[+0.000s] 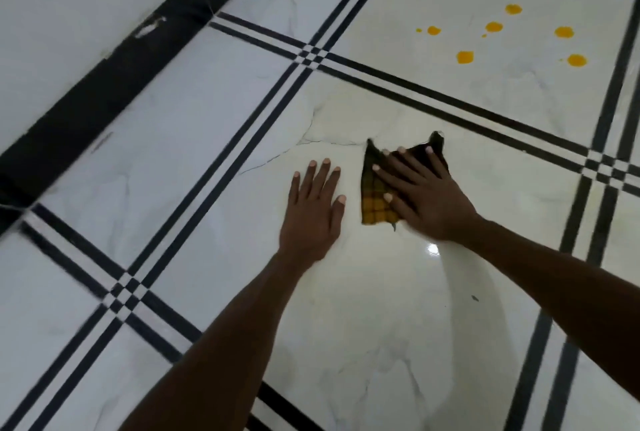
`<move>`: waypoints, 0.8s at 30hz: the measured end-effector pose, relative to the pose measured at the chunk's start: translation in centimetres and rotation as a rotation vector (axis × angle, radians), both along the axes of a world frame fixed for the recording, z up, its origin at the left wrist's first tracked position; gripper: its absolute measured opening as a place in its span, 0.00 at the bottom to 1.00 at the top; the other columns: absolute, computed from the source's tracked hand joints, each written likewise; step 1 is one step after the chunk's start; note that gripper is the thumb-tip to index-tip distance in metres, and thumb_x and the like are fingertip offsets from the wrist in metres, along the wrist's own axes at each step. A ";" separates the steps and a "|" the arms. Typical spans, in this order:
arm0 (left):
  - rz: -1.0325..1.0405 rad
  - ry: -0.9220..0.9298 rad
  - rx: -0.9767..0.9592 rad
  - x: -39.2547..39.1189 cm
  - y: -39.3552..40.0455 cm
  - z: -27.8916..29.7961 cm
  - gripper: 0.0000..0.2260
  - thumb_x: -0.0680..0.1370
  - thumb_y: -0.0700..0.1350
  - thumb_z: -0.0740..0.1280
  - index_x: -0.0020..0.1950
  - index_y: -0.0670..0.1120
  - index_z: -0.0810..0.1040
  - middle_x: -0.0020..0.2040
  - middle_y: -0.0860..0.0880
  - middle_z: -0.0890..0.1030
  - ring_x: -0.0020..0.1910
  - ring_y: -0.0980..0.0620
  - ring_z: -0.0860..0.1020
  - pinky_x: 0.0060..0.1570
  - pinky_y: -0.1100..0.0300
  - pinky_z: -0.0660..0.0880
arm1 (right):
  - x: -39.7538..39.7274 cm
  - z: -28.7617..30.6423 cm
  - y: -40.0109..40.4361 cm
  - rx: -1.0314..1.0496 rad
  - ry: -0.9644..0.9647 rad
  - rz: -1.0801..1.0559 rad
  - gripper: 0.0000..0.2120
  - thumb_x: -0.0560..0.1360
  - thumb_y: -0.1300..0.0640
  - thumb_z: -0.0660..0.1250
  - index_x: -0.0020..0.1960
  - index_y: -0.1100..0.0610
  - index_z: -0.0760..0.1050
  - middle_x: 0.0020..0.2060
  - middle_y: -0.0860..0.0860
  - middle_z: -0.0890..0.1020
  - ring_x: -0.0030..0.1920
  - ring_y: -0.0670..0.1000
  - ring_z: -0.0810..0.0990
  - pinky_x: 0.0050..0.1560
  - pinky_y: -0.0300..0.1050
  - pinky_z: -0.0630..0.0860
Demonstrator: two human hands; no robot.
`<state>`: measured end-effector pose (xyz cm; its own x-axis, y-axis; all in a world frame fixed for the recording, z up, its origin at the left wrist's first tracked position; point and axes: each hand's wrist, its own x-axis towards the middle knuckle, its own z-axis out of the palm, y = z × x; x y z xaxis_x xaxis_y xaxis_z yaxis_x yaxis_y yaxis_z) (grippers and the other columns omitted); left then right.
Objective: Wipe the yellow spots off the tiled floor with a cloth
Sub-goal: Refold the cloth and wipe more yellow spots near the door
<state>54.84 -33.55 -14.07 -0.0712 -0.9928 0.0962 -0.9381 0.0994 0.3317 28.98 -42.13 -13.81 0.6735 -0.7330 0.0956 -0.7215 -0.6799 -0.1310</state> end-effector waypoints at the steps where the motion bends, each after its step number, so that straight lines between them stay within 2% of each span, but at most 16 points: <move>1: -0.007 -0.004 -0.001 0.0 0.0 -0.1 0.25 0.87 0.53 0.50 0.84 0.47 0.59 0.86 0.47 0.56 0.86 0.47 0.51 0.84 0.43 0.49 | -0.8 0.1 -0.4 0.011 0.004 0.015 0.29 0.85 0.38 0.48 0.84 0.45 0.58 0.84 0.49 0.60 0.85 0.55 0.55 0.83 0.65 0.47; 2: -0.013 -0.009 -0.006 0.0 0.0 -0.2 0.25 0.87 0.53 0.50 0.84 0.47 0.58 0.86 0.48 0.56 0.86 0.47 0.50 0.84 0.43 0.49 | -1.5 0.0 -1.1 0.005 -0.023 -0.118 0.30 0.85 0.36 0.48 0.84 0.45 0.59 0.84 0.50 0.61 0.85 0.56 0.56 0.84 0.64 0.46; 4: -0.004 -0.017 -0.015 0.1 0.0 -0.4 0.25 0.87 0.53 0.50 0.84 0.48 0.58 0.86 0.48 0.55 0.86 0.48 0.49 0.84 0.43 0.49 | -2.2 0.1 -2.2 0.047 -0.057 -0.596 0.32 0.84 0.36 0.48 0.84 0.48 0.59 0.84 0.54 0.60 0.84 0.59 0.55 0.82 0.66 0.43; 5: 0.004 -0.015 -0.022 -0.2 -0.2 -0.4 0.25 0.87 0.54 0.51 0.84 0.48 0.58 0.86 0.48 0.55 0.86 0.48 0.49 0.84 0.43 0.49 | -1.9 0.4 -2.4 0.066 -0.050 -0.710 0.33 0.84 0.36 0.48 0.84 0.50 0.58 0.84 0.55 0.60 0.84 0.60 0.55 0.81 0.67 0.41; 6: 0.005 -0.014 -0.025 -0.3 -0.2 -0.4 0.26 0.87 0.55 0.51 0.84 0.49 0.58 0.86 0.48 0.56 0.86 0.48 0.50 0.84 0.43 0.49 | -1.3 0.6 -2.0 0.076 -0.046 -0.666 0.33 0.83 0.37 0.48 0.84 0.51 0.58 0.84 0.56 0.60 0.84 0.61 0.55 0.81 0.68 0.41; 9: 0.037 0.004 -0.024 -0.7 -0.1 -0.2 0.27 0.86 0.58 0.51 0.83 0.48 0.61 0.85 0.48 0.58 0.85 0.47 0.52 0.84 0.43 0.49 | 0.0 0.6 0.8 0.128 -0.045 -0.236 0.30 0.85 0.39 0.45 0.84 0.48 0.57 0.84 0.52 0.59 0.85 0.56 0.53 0.84 0.65 0.43; 10: 0.076 0.029 -0.021 -1.0 -0.3 0.1 0.27 0.86 0.59 0.51 0.82 0.47 0.64 0.84 0.46 0.61 0.85 0.46 0.54 0.83 0.42 0.50 | -0.1 0.8 1.2 0.168 -0.072 -0.214 0.29 0.86 0.39 0.45 0.85 0.47 0.56 0.85 0.50 0.57 0.86 0.54 0.50 0.84 0.62 0.41; 12: 0.165 0.123 -0.018 -2.9 -1.0 1.0 0.26 0.85 0.59 0.54 0.76 0.43 0.72 0.80 0.41 0.68 0.82 0.40 0.61 0.82 0.38 0.54 | -0.3 1.2 1.1 0.238 -0.169 -0.314 0.28 0.87 0.40 0.46 0.84 0.46 0.58 0.85 0.49 0.57 0.86 0.53 0.49 0.84 0.57 0.38; 14: 0.165 0.231 0.007 -6.0 -2.3 1.9 0.25 0.84 0.58 0.56 0.68 0.39 0.76 0.73 0.37 0.74 0.77 0.36 0.67 0.77 0.34 0.63 | -0.2 1.5 1.3 0.287 -0.269 -0.360 0.26 0.87 0.45 0.49 0.84 0.48 0.60 0.84 0.51 0.60 0.85 0.54 0.52 0.84 0.57 0.40; 15: 0.149 0.274 0.038 -7.9 -3.2 2.5 0.24 0.84 0.57 0.58 0.65 0.38 0.77 0.71 0.37 0.75 0.75 0.35 0.68 0.74 0.34 0.66 | -0.6 1.7 1.4 0.302 -0.323 -0.351 0.25 0.87 0.48 0.51 0.84 0.50 0.59 0.83 0.52 0.62 0.85 0.54 0.54 0.84 0.58 0.43; 17: 0.179 0.317 0.154 -10.8 -4.9 3.6 0.23 0.83 0.57 0.63 0.64 0.38 0.77 0.72 0.37 0.73 0.76 0.36 0.66 0.76 0.37 0.63 | -1.4 2.2 1.0 0.307 -0.404 -0.353 0.26 0.87 0.55 0.54 0.84 0.56 0.58 0.81 0.56 0.66 0.82 0.57 0.62 0.84 0.59 0.55; 18: 0.218 0.312 0.204 -11.9 -5.7 4.2 0.22 0.82 0.56 0.65 0.64 0.38 0.77 0.73 0.38 0.71 0.77 0.37 0.64 0.77 0.39 0.62 | -2.0 2.6 0.7 0.294 -0.409 -0.388 0.26 0.86 0.57 0.56 0.83 0.59 0.58 0.79 0.58 0.68 0.79 0.58 0.66 0.81 0.58 0.61; 20: 0.299 0.294 0.275 -13.0 -7.1 4.9 0.19 0.80 0.53 0.68 0.63 0.40 0.78 0.71 0.40 0.71 0.74 0.38 0.65 0.74 0.45 0.65 | -2.6 3.3 0.1 0.283 -0.317 -0.480 0.29 0.84 0.57 0.62 0.82 0.61 0.59 0.75 0.60 0.71 0.75 0.61 0.70 0.75 0.60 0.68; 22: 0.306 0.364 0.323 -13.4 -8.3 5.8 0.15 0.79 0.49 0.70 0.61 0.41 0.79 0.64 0.42 0.76 0.68 0.39 0.70 0.63 0.52 0.70 | -2.8 4.2 -0.8 0.330 -0.206 -0.559 0.34 0.82 0.53 0.67 0.83 0.57 0.58 0.73 0.58 0.72 0.73 0.61 0.69 0.74 0.61 0.67; 24: 0.255 0.524 0.393 -13.7 -9.4 7.0 0.12 0.80 0.48 0.70 0.60 0.43 0.78 0.53 0.48 0.79 0.59 0.44 0.77 0.51 0.58 0.71 | -3.2 5.5 -2.1 0.444 -0.171 -0.649 0.37 0.79 0.49 0.71 0.83 0.53 0.58 0.71 0.56 0.74 0.73 0.60 0.69 0.73 0.62 0.65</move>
